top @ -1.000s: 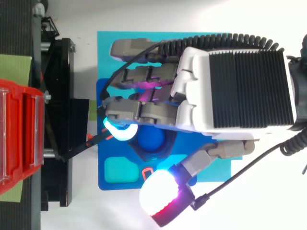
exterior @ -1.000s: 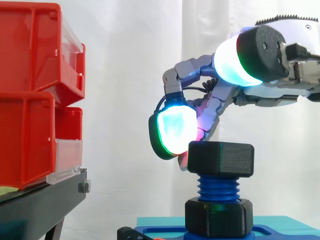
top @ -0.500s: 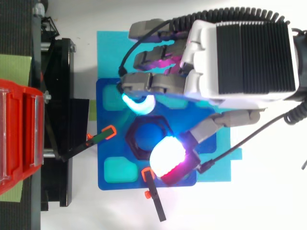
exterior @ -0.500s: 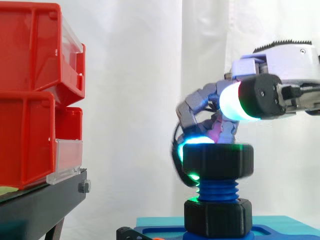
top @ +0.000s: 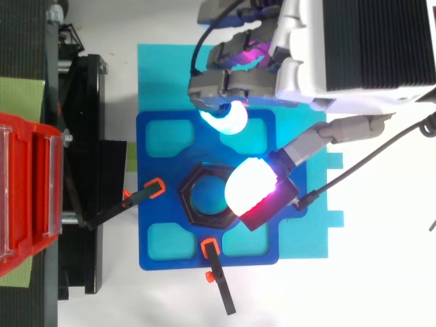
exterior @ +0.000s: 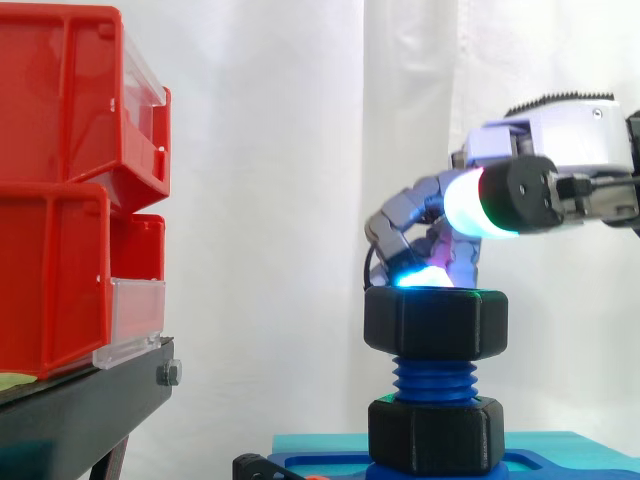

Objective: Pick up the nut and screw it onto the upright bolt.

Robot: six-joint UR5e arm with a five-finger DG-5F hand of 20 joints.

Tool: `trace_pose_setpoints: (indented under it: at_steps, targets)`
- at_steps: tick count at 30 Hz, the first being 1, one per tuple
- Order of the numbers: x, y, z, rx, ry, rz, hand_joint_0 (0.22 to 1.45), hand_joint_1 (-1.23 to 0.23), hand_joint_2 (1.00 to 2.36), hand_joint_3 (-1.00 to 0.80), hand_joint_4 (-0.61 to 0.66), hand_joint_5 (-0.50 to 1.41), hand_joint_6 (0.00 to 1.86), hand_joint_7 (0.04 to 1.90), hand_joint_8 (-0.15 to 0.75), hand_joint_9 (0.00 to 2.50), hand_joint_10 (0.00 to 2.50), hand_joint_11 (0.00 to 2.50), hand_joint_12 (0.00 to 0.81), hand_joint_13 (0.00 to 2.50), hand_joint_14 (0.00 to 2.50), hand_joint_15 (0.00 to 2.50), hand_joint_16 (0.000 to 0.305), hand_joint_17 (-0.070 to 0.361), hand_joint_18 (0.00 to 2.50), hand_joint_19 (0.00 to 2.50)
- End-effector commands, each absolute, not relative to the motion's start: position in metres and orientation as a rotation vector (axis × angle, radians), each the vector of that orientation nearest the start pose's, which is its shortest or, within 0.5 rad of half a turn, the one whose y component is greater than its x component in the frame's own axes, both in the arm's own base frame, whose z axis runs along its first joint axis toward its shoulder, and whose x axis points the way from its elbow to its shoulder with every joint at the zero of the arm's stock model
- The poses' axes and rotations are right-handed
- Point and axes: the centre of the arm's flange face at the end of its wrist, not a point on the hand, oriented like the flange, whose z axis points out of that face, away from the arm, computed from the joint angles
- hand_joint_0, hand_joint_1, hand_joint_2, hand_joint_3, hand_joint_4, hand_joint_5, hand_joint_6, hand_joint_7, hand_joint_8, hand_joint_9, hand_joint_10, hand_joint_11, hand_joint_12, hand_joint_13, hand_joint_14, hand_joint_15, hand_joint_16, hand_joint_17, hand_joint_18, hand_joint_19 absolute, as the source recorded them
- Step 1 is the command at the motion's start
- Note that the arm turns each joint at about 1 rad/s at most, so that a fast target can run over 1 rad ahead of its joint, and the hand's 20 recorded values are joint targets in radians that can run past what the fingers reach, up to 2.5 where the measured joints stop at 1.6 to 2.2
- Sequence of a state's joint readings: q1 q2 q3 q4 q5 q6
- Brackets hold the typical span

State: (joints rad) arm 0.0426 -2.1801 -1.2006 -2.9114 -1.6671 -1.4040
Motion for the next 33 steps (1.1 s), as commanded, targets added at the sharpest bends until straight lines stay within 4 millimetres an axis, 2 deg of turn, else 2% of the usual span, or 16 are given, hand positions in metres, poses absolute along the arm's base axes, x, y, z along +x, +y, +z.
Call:
trace_pose_setpoints:
  at_steps: [1, 8, 14, 18, 19, 22, 27, 33]
  targets:
    - [0.732, -0.092, 0.334, 0.003, 1.553, 0.255, 0.48, -0.09, 1.00, -0.50, 0.20, 0.00, 0.50, 1.35, 0.310, 1.26, 0.00, 0.00, 0.251, 0.88, 0.00, 0.00, 0.023, 0.052, 0.49, 0.00]
    - [0.735, -0.088, 0.339, -0.013, 1.536, 0.268, 0.48, -0.08, 1.00, -0.50, 0.28, -0.06, 0.50, 1.02, 0.306, 1.16, 0.00, 0.00, 0.270, 0.83, 0.00, 0.00, 0.027, 0.060, 0.46, 0.00]
    - [0.740, -0.082, 0.342, -0.022, 1.495, 0.274, 0.47, -0.06, 1.00, -0.50, 0.25, -0.10, 0.50, 0.83, 0.297, 1.08, 0.00, 0.00, 0.284, 0.77, 0.00, 0.00, 0.032, 0.071, 0.42, 0.00]
    - [0.743, -0.076, 0.340, -0.024, 1.485, 0.278, 0.46, -0.05, 1.00, -0.50, 0.21, -0.13, 0.50, 0.72, 0.259, 0.78, 0.00, 0.00, 0.320, 0.45, 0.00, 0.00, 0.035, 0.079, 0.09, 0.00]
    - [0.743, -0.074, 0.340, -0.026, 1.484, 0.280, 0.45, -0.05, 1.00, -0.50, 0.20, -0.14, 0.50, 0.69, 0.251, 0.72, 0.00, 0.00, 0.330, 0.38, 0.00, 0.00, 0.036, 0.082, 0.00, 0.00]
    - [0.745, -0.066, 0.342, -0.031, 1.476, 0.286, 0.45, -0.03, 1.00, -0.50, 0.19, -0.16, 0.50, 0.65, 0.243, 0.57, 0.00, 0.00, 0.341, 0.26, 0.00, 0.00, 0.039, 0.087, 0.00, 0.00]
    - [0.745, -0.056, 0.340, -0.019, 1.484, 0.286, 0.44, -0.01, 1.00, -0.50, 0.18, -0.18, 0.50, 0.62, 0.236, 0.46, 0.00, 0.00, 0.353, 0.19, 0.00, 0.00, 0.041, 0.093, 0.00, 0.00]
    - [0.742, -0.040, 0.335, -0.016, 1.536, 0.309, 0.44, -0.01, 1.00, -0.50, 0.17, -0.18, 0.50, 0.62, 0.235, 0.44, 0.00, 0.00, 0.354, 0.19, 0.00, 0.00, 0.042, 0.095, 0.00, 0.00]
